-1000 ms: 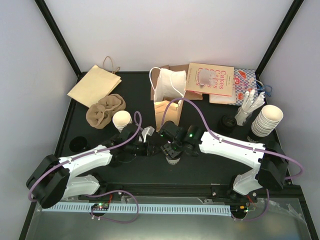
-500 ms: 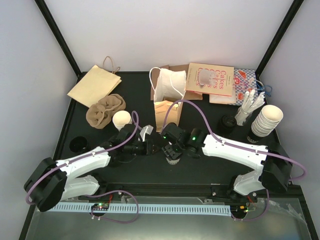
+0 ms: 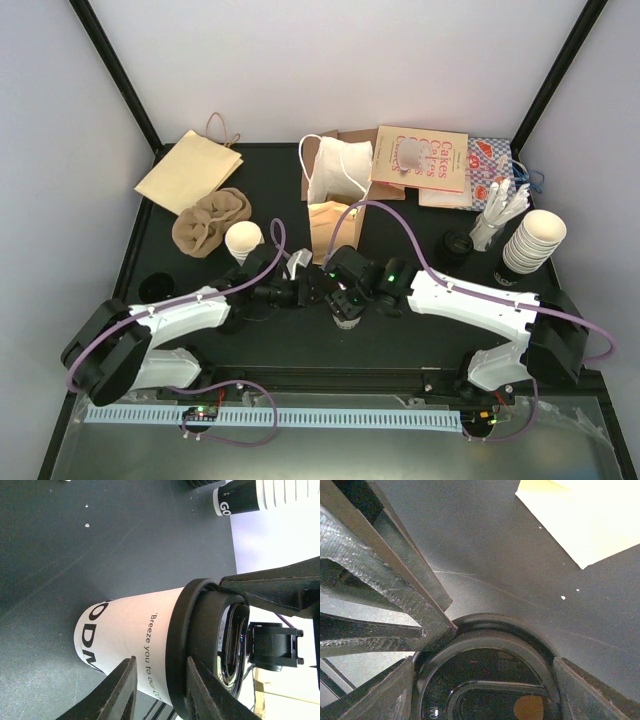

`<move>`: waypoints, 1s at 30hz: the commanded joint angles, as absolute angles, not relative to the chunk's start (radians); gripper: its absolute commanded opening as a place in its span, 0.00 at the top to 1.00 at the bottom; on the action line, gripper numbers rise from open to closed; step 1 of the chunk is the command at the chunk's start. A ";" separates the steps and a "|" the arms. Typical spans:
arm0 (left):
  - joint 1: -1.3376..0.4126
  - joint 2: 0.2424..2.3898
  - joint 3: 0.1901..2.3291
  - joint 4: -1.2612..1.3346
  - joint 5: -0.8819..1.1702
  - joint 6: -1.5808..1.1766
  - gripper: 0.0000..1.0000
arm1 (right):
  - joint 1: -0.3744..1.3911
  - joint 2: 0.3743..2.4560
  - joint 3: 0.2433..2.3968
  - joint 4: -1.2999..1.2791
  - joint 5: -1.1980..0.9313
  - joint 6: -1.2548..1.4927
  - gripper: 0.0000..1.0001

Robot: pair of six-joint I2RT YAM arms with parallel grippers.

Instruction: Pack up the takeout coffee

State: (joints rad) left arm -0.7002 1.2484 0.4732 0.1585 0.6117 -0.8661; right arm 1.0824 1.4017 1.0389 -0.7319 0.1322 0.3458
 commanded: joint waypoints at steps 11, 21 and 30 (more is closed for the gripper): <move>-0.703 1.239 0.566 0.182 0.642 -0.852 0.52 | 1.092 1.415 1.040 -0.802 0.089 0.322 0.25; -0.705 1.373 0.637 0.080 0.695 -0.799 0.52 | 1.092 1.414 1.041 -0.784 0.094 0.317 0.25; -0.714 1.405 0.683 -0.045 0.648 -0.743 0.58 | 1.091 1.384 1.083 -0.806 0.161 0.330 0.16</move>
